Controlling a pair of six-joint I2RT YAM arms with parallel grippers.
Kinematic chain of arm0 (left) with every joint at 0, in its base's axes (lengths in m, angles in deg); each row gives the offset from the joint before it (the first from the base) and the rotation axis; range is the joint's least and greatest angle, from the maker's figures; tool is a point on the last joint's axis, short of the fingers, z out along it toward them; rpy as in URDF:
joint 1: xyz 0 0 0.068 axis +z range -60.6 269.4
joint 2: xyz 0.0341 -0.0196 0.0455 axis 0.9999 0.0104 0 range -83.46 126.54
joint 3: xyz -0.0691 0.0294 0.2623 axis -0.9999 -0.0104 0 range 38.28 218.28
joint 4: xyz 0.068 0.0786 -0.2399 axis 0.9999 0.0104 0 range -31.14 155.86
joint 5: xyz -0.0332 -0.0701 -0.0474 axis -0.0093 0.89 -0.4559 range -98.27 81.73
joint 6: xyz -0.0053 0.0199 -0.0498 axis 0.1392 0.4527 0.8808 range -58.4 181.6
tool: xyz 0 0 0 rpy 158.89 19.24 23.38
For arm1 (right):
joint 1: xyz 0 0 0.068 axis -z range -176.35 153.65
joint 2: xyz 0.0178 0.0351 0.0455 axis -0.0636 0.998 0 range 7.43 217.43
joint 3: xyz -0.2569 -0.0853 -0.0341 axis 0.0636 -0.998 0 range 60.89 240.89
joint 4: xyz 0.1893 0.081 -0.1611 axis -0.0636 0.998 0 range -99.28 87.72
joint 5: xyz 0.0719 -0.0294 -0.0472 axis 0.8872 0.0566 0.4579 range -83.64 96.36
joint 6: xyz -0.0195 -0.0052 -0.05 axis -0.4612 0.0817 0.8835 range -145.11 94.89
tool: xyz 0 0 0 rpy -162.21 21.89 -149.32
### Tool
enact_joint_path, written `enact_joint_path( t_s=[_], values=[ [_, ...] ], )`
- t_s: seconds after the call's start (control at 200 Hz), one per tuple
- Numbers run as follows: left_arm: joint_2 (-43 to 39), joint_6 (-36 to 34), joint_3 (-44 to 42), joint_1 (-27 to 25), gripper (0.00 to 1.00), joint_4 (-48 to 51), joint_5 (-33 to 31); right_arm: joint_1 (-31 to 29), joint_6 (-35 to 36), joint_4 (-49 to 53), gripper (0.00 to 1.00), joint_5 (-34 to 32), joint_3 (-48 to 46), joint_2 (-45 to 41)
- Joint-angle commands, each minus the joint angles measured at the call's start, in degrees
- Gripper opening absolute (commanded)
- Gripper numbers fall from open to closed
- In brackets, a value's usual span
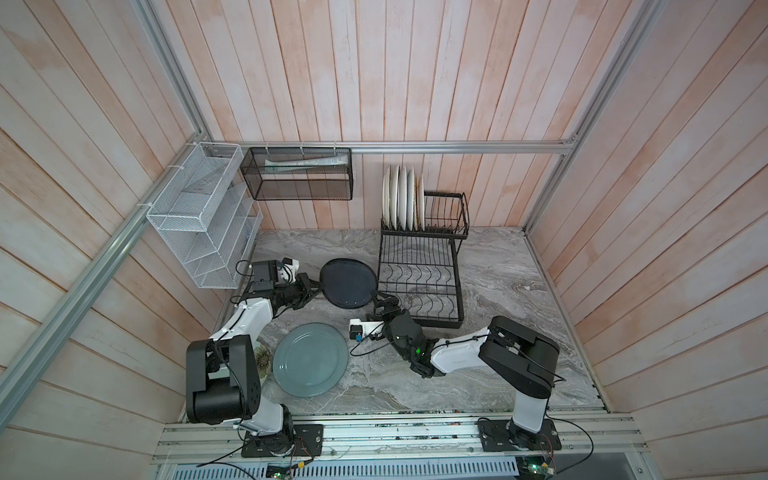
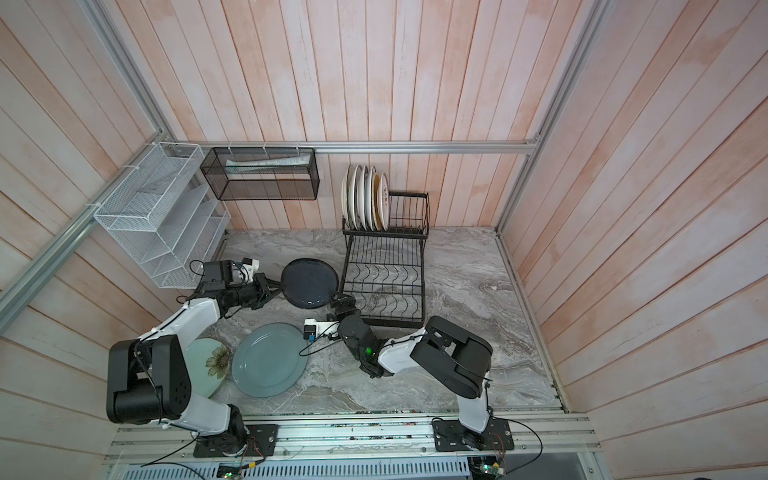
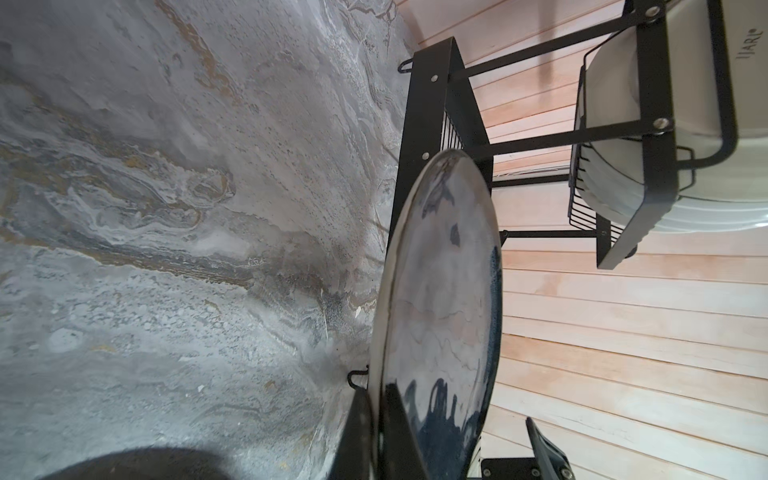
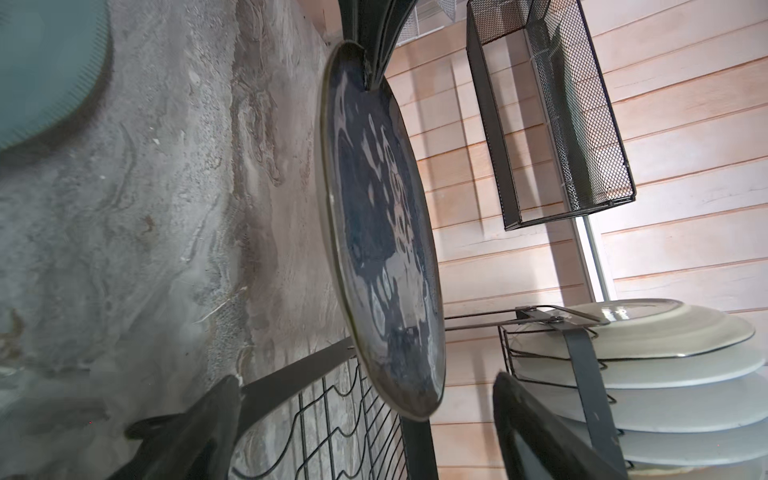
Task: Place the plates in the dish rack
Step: 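Grasp the dark blue plate rim with the right gripper while the left gripper holds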
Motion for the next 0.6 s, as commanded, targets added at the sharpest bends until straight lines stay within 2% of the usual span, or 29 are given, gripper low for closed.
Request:
enact_joint_path(
  t_s=[0.0, 0.25, 0.395, 0.595],
  values=[
    [-2.8, -0.6, 0.9, -0.4, 0.00, -2.6, 3.3, -0.2, 4.0, -2.8, 0.93, -2.3, 2.5, 2.1],
    [-3.3, -0.7, 1.3, -0.9, 0.00, -1.4, 3.1, 0.2, 5.6, -2.2, 0.86, -2.4, 6.6, 5.5],
    [-3.7, -1.3, 1.9, -1.0, 0.00, 0.0, 2.8, 0.3, 6.3, -2.1, 0.78, -3.1, 8.6, 6.9],
    [-4.0, -1.5, 2.0, -1.1, 0.00, 0.8, 2.7, 0.3, 7.3, -2.0, 0.73, -3.1, 10.1, 7.7]
  ],
)
